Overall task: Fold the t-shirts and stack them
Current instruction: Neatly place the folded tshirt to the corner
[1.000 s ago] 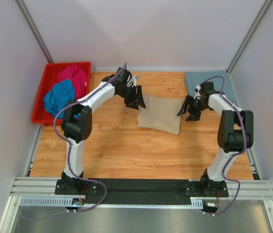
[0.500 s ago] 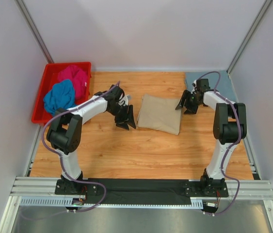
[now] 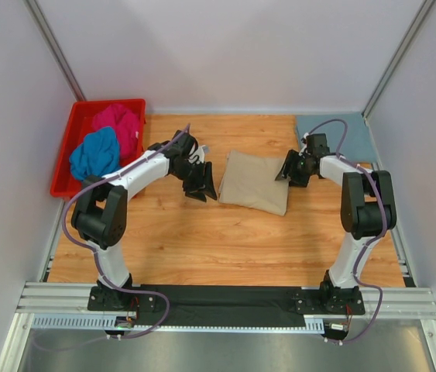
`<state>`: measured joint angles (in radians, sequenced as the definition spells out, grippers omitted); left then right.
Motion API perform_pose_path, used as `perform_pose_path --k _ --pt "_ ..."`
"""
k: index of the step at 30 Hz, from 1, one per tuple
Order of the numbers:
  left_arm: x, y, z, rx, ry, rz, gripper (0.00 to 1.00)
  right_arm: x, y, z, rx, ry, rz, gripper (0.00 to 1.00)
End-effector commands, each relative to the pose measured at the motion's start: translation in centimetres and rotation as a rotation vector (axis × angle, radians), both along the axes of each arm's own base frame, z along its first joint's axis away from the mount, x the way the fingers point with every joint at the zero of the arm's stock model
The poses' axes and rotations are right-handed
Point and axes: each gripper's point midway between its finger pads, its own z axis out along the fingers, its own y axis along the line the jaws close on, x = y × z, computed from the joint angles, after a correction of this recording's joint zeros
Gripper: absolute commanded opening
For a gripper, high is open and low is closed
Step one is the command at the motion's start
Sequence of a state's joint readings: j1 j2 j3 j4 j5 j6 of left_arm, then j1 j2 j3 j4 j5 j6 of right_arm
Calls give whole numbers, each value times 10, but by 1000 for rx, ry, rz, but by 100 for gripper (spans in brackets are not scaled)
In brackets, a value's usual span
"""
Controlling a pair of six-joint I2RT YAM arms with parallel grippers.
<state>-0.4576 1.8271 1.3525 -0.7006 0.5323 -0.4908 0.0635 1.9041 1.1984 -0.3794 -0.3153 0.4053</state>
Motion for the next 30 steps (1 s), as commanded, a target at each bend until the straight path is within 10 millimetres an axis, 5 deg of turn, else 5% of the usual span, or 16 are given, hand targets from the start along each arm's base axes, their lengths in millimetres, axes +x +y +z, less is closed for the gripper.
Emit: perform_pose_path --k 1,8,13,17,21,30 --pt "9 -4 20 -21 -64 -26 54 -32 -2 -28 -35 112 -9 56" --pt "12 -2 20 -11 -72 -19 53 -34 1 -29 -26 126 1 47" --pt "19 0 23 1 -77 -1 52 -34 10 -32 -32 143 26 25" --pt "23 3 25 15 -94 10 52 -10 9 -7 -68 65 42 0" --pt "20 9 18 45 -91 19 51 37 5 32 -125 -13 62 0" --pt "8 21 6 88 -76 43 51 62 -22 49 -319 45 149 0"
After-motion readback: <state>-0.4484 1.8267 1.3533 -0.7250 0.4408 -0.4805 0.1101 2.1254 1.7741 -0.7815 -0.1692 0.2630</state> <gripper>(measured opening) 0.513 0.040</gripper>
